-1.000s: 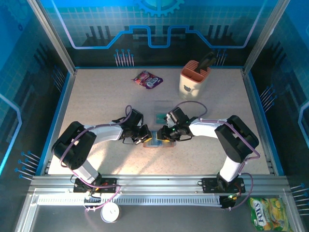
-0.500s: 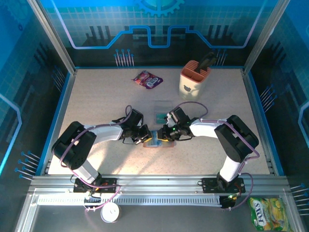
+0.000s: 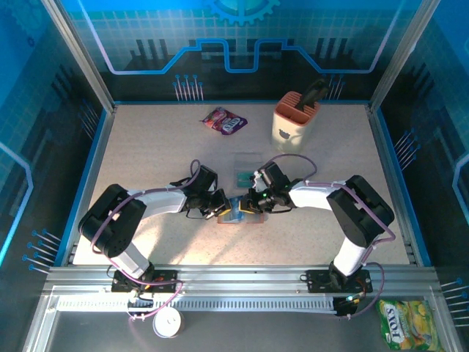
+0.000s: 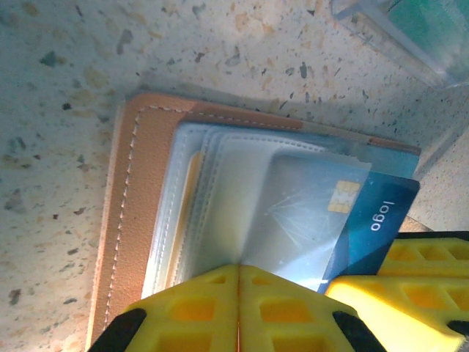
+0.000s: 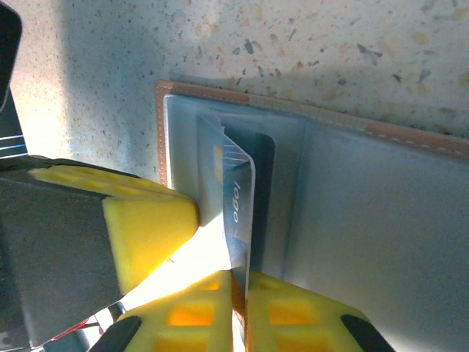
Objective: Take the credit cards out of the card holder
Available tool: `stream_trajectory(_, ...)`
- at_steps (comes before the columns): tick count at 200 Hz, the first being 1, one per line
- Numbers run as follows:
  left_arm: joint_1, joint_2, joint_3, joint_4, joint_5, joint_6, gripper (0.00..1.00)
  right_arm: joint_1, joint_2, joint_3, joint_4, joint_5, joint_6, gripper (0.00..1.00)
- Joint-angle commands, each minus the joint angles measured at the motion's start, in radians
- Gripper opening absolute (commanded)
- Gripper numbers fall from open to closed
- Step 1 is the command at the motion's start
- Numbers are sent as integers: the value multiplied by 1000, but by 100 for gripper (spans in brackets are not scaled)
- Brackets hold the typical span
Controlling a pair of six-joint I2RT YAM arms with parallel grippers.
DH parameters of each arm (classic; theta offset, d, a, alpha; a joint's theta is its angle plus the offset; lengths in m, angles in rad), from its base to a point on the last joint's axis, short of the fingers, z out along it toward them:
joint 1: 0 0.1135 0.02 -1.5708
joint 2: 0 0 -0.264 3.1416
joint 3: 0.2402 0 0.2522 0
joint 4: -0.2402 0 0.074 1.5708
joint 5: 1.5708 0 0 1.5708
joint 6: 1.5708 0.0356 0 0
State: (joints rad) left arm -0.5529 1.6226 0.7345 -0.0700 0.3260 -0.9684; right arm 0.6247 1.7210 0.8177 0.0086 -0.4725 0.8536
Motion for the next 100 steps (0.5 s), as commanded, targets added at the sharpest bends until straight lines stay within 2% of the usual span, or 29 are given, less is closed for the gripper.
stream_trajectory(1,-2,9,-11,-40,-23,15,8,-21,-31,-20,-31,7,-25,10)
stream_trajectory(100,-2,-2,6,-59,-27,18,9,-56,-133,-66,-99,28,-68,7)
